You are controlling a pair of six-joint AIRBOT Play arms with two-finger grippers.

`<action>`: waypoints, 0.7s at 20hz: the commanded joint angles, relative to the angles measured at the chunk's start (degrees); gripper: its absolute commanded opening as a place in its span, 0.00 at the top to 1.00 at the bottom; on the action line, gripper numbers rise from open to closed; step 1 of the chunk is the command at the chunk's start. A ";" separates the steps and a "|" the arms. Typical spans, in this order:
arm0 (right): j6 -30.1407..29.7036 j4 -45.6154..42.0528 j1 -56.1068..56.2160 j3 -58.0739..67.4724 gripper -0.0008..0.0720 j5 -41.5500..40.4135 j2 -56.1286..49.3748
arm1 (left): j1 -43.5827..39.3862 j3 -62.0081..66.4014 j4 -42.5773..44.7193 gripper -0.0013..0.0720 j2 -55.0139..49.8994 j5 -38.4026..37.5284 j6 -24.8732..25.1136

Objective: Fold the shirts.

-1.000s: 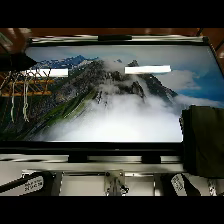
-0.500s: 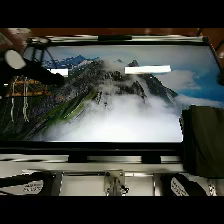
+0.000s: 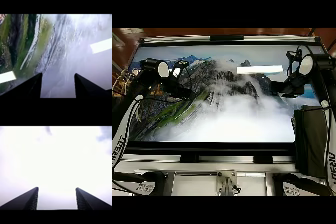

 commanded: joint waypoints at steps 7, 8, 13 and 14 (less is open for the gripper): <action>0.20 -1.86 0.90 0.11 0.17 0.52 -0.74 | -0.31 -0.04 -0.24 0.30 -0.33 0.92 -0.70; 0.20 -1.86 0.90 0.11 0.18 0.50 -0.74 | -0.31 -0.04 -0.24 0.30 -0.33 1.01 -0.70; 0.20 -1.86 0.90 0.11 0.18 0.50 -0.74 | -0.33 -0.04 -0.26 0.30 -0.33 1.55 -0.70; 0.17 -1.86 0.90 0.11 0.17 0.50 -0.74 | -0.33 -0.04 -0.26 0.30 -0.33 1.55 -0.70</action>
